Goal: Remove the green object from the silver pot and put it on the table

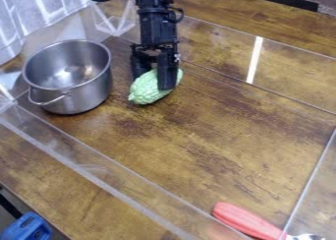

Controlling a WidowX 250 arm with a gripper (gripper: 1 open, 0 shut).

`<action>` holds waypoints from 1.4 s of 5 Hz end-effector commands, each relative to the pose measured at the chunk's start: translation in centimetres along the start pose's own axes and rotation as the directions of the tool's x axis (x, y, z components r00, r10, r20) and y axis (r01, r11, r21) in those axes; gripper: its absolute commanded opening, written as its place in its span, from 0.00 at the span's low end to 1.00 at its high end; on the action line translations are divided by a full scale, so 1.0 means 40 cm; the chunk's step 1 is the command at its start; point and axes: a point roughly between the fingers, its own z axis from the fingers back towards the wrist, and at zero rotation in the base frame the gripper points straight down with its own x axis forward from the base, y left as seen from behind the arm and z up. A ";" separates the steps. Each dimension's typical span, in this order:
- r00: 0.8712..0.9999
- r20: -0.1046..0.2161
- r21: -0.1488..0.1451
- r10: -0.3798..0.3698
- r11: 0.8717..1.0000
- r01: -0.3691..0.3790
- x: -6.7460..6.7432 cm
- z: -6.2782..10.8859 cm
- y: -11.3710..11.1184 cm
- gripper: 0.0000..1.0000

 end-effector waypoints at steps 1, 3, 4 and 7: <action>0.997 0.072 0.050 -0.041 0.998 0.038 0.009 0.084 -0.060 0.00; 0.991 0.099 0.013 0.086 0.996 -0.088 0.014 0.088 -0.047 0.00; 0.993 0.091 0.017 0.082 0.996 -0.084 0.031 0.077 -0.069 0.00; 0.999 0.046 0.049 0.026 0.998 -0.028 0.019 0.075 -0.094 0.00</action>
